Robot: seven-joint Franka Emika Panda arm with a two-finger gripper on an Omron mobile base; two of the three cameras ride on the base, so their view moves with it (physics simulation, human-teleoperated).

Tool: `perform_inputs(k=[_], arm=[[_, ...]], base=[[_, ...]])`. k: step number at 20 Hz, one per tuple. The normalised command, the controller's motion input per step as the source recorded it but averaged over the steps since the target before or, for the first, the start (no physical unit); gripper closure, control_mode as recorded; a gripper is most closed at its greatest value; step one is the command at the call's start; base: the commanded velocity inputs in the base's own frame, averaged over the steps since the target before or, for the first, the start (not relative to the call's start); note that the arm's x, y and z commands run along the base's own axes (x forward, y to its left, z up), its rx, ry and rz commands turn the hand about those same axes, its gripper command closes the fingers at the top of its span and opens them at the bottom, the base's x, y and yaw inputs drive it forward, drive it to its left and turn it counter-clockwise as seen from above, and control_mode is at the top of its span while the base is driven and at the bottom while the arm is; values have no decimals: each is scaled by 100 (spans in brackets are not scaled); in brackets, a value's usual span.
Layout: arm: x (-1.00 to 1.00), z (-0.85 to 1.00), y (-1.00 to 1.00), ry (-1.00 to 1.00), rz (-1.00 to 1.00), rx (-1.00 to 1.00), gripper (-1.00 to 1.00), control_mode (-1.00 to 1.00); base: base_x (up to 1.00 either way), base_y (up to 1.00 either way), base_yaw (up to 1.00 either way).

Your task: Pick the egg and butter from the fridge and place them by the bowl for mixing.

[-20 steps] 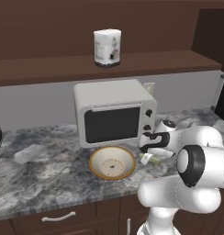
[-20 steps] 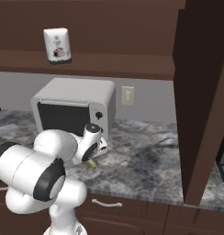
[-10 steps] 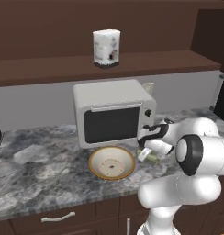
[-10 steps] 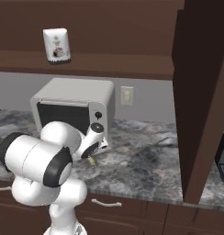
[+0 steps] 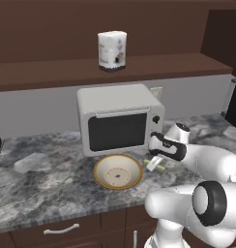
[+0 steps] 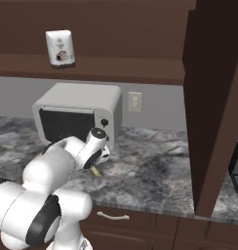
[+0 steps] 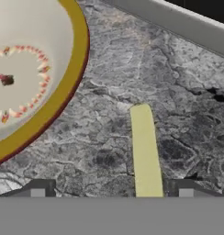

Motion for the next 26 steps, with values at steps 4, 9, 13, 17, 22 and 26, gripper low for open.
perform_inputs(k=[4, 9, 13, 17, 22, 26], arm=[[-28, 99, -11, 0, -3, -13, -100, -100], [-57, 98, 0, 0, -1, -10, -100, -100], [-84, 72, 1, 0, -13, -9, -100, -100], [-71, 59, -5, 1, -41, -19, -100, -100], [-29, 36, 0, 15, -55, -9, -100, -100], [2, 0, 0, 5, -33, 8, -100, -100]], base=[[0, 0, 0], [0, 0, 0], [0, 0, 0], [0, 0, 0], [0, 0, 0], [0, 0, 0]])
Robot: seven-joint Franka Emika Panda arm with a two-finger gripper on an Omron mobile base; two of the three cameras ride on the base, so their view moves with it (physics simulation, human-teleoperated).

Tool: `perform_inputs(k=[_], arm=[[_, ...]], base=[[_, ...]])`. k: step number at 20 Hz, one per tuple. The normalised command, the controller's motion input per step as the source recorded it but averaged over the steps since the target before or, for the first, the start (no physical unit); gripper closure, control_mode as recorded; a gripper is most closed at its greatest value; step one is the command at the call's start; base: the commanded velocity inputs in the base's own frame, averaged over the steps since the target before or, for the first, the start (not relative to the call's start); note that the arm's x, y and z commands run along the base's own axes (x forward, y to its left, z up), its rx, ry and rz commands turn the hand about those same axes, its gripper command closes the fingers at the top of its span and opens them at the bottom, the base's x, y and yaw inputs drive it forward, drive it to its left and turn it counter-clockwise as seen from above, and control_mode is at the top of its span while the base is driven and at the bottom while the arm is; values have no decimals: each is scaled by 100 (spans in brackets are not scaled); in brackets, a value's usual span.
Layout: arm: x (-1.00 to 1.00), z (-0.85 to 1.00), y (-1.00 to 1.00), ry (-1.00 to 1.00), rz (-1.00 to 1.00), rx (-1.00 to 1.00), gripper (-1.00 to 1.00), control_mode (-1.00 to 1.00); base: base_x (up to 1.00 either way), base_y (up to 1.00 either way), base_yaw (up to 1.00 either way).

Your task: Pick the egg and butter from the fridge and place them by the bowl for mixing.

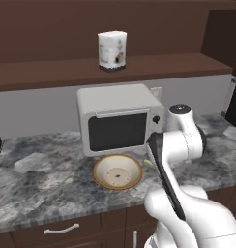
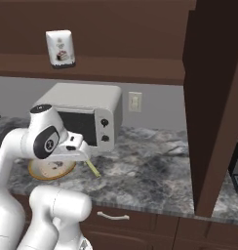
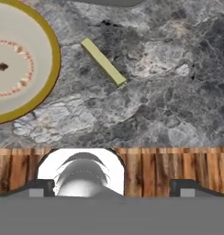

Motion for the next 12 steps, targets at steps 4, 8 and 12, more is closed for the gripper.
perform_inputs(k=[4, 8, 12], arm=[[-57, 21, 0, -2, 0, 12, -100, -100], [-89, 9, 1, -2, 0, 6, -100, -100], [-27, 0, 6, 0, 0, 0, -100, -100]], base=[[0, 0, 0], [0, 0, 0], [0, 0, 0]])
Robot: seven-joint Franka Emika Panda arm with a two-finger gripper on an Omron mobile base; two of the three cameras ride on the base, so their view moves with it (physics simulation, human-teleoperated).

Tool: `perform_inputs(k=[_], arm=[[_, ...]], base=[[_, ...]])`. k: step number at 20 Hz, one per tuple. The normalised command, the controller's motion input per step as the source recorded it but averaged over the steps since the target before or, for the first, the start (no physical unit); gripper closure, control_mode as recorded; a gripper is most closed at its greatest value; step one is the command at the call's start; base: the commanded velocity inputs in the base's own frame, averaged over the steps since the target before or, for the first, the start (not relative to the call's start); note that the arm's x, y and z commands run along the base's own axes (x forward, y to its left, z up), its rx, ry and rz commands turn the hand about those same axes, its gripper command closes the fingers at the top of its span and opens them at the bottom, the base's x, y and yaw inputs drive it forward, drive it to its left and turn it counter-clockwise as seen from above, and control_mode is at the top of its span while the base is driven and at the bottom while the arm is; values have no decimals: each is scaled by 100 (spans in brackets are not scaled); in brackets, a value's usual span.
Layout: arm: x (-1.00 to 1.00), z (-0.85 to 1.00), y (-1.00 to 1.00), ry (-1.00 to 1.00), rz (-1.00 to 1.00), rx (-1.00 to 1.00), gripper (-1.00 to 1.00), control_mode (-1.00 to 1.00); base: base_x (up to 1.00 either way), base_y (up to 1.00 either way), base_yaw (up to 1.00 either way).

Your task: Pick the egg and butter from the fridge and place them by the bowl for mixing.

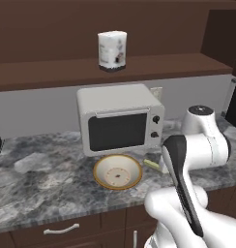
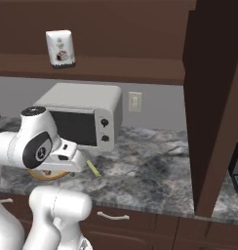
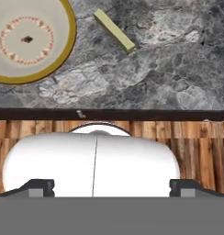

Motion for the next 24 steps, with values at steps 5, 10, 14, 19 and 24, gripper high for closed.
perform_inputs(k=[5, 10, 14, 19, 24], arm=[[-17, 0, 2, 0, 0, 0, -100, 100], [0, 0, 0, 0, 0, 0, -100, 100], [0, 0, 0, 0, 0, 0, -100, 100], [0, 0, 0, 0, 0, 0, -100, 100], [0, 0, 0, 0, 0, 0, -100, 100]], base=[[-17, 3, 2], [-73, 23, 6], [-99, 69, 19], [-53, 98, 55], [-8, 51, 97]])
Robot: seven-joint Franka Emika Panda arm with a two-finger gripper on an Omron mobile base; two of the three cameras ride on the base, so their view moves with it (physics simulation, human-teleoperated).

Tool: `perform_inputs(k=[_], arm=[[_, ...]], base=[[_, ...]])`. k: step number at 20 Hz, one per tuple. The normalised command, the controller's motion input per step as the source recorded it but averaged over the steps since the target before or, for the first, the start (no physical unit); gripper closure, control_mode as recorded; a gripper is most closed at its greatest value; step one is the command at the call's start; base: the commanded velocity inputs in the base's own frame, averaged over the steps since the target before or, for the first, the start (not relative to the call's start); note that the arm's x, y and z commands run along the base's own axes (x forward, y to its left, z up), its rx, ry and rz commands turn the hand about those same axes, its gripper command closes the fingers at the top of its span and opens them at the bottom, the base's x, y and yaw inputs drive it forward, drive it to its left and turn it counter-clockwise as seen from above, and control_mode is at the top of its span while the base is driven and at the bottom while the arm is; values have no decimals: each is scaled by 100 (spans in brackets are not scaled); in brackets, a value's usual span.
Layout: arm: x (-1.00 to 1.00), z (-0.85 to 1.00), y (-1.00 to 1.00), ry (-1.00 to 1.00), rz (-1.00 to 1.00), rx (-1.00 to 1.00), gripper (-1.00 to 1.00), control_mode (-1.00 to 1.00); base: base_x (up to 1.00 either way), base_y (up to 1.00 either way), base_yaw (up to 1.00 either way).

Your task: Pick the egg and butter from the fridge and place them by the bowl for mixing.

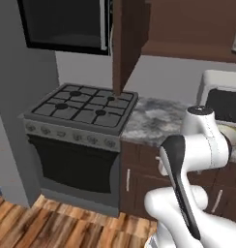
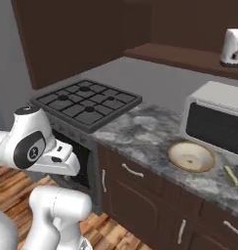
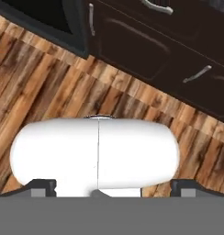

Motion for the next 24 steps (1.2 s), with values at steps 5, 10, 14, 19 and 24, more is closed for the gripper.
perform_inputs(k=[5, 10, 14, 19, 24], arm=[[0, 0, 0, 0, 0, 0, -100, 100], [0, 0, 0, 0, 0, 0, -100, 100], [0, 0, 0, 0, 0, 0, -100, 100], [0, 0, 0, 0, 0, 0, -100, 100], [0, 0, 0, 0, 0, 0, -100, 100]], base=[[-15, 32, 97], [-26, 50, 82], [-16, 46, 61], [2, 59, 16], [53, 29, 0]])
